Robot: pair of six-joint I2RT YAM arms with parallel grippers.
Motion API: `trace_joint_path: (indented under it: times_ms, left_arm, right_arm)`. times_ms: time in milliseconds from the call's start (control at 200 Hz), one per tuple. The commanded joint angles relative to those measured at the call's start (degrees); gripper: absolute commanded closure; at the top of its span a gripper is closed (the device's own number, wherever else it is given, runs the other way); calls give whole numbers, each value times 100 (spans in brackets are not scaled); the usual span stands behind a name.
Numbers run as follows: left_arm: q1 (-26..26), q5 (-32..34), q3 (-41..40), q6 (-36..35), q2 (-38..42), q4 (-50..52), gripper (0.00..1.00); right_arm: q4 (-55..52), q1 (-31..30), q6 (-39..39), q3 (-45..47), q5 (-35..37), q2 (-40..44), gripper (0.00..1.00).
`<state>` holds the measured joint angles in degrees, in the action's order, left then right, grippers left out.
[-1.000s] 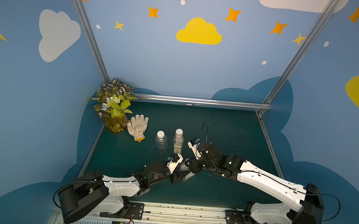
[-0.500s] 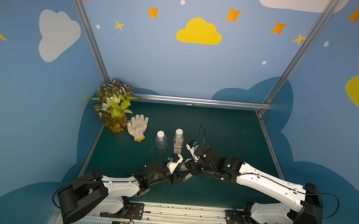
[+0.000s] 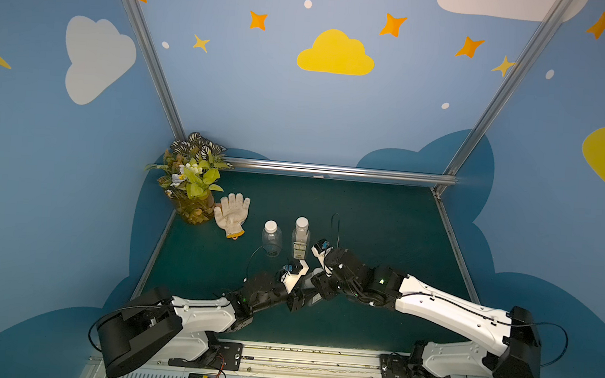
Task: Screw on the bottle caps
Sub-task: Screw the bottle cap onto the plastic bottle.
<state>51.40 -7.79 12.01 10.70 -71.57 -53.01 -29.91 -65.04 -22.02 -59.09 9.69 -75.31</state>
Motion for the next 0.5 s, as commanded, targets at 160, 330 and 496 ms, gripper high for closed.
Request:
trace_joint_path:
  times_ms: [160, 330, 496]
  left_arm:
    - [11, -73, 73, 37, -76, 331, 90]
    - [-11, -74, 71, 32, -84, 327, 90]
    - [10, -83, 82, 29, -94, 327, 90]
  right_arm:
    - [-158, -64, 44, -199, -3, -20, 45]
    - [-174, -62, 49, -210, -3, 17, 41]
    - [-172, -54, 40, -210, -3, 77, 37]
